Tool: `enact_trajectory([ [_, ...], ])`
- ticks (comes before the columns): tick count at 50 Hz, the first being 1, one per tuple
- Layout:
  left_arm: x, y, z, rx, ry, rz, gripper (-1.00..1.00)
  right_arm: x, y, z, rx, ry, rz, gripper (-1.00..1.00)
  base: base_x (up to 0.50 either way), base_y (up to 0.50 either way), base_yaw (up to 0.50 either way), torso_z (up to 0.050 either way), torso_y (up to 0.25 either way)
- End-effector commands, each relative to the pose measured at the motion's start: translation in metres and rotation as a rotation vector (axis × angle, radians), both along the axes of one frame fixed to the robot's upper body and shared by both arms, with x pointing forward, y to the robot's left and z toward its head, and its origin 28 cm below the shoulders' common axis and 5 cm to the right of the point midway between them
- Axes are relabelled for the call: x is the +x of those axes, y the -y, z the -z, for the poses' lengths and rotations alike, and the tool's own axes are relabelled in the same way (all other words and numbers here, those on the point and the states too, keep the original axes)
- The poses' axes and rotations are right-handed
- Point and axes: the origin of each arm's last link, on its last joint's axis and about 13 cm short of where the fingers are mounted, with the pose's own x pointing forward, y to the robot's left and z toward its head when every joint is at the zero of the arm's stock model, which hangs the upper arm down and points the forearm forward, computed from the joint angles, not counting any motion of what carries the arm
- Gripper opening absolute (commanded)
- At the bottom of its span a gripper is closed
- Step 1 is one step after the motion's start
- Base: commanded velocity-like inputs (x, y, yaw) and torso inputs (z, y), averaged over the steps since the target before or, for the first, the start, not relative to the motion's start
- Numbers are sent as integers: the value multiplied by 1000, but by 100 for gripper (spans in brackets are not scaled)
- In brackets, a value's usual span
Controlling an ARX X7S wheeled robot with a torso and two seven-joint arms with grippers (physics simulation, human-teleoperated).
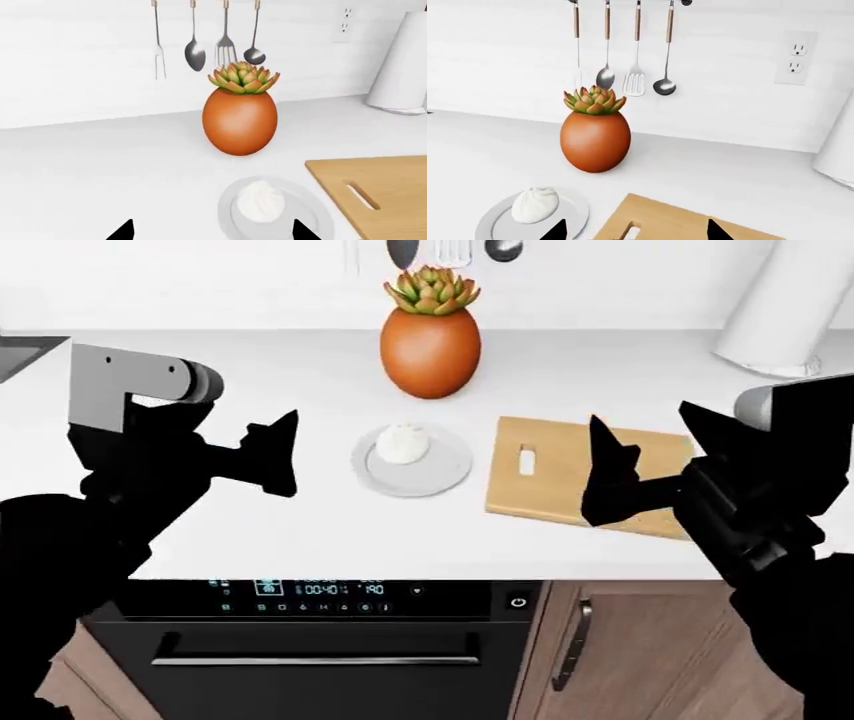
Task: Pick the dumpling from the plate and place it on the cutting board. Then pick the condiment bottle from the cabinet and place it next to the cutting board.
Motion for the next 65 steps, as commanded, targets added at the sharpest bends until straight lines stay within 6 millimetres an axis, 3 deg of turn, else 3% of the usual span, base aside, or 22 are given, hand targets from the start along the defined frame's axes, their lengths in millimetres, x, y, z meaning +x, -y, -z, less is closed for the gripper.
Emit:
enact_trajectory([
  [1,-2,0,-8,12,-9,11,100,-4,-1,-6,-2,4,-17,100,500,191,0,17,0],
  [39,-5,2,-4,7,-18,16,100,-8,0,-5,42,3,-17,100,498,73,0,17,0],
  [55,-6,2,-2,8,-24,19,100,-9,-1,-4,40,-3,-6,100,49,0,0,17,0],
  [58,-7,1,-2,10,-27,17,100,-14,-5,-4,33,-76,-44,100,0,0,0,17,0],
  [62,-10,-1,-6,20,-25,7,100,-13,-5,-22,-41,-203,36,100,0,0,0,17,0],
  [64,-10,-2,-8,23,-22,2,100,-26,-17,-35,-64,-227,39,100,0,0,0,17,0],
  [65,-11,-2,-9,24,-20,1,100,-34,-22,-43,-57,-257,-58,100,0,0,0,17,0],
])
